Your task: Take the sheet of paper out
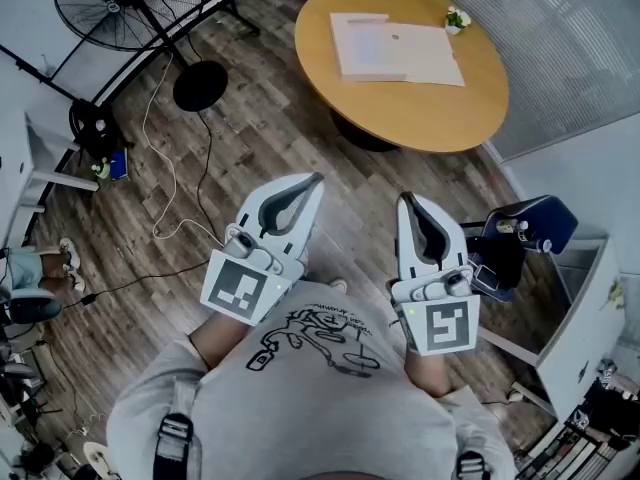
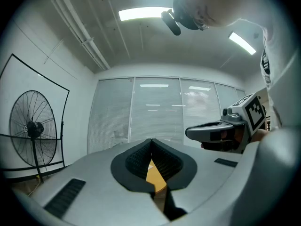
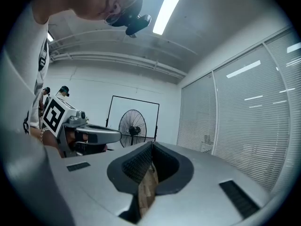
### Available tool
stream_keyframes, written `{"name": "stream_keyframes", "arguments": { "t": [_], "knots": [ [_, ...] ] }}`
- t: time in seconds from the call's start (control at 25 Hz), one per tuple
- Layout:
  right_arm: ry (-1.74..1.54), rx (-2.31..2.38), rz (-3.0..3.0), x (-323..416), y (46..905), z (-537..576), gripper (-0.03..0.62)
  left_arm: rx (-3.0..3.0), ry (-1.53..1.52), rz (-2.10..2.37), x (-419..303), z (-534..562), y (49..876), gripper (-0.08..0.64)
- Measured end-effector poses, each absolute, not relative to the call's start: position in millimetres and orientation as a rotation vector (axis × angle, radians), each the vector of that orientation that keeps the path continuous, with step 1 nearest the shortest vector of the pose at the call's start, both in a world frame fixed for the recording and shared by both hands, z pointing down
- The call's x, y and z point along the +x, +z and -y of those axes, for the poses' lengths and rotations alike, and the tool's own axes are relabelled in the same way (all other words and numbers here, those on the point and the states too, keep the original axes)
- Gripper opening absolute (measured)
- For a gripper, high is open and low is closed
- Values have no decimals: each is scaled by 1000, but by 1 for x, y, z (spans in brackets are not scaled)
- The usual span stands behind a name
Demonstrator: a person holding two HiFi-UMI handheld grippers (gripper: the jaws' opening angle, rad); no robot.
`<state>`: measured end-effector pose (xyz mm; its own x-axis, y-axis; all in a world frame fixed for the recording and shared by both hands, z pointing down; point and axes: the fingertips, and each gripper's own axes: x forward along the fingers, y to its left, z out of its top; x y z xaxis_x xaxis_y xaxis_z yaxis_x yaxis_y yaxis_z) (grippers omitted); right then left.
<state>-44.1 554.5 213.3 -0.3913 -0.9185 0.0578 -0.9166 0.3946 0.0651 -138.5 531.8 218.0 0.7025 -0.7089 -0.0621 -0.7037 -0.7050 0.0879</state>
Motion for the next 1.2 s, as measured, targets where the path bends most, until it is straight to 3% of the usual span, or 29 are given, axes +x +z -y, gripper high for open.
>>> {"name": "stream_keyframes", "arguments": {
  "t": [0.76, 1.2],
  "knots": [
    [-30, 1709, 2512, -112, 220, -516, 9, 2858, -143, 1115, -203, -491, 228, 21],
    [-13, 1718, 2493, -114, 228, -497, 8, 2850, -138, 1097, -205, -471, 235, 21]
  ]
}}
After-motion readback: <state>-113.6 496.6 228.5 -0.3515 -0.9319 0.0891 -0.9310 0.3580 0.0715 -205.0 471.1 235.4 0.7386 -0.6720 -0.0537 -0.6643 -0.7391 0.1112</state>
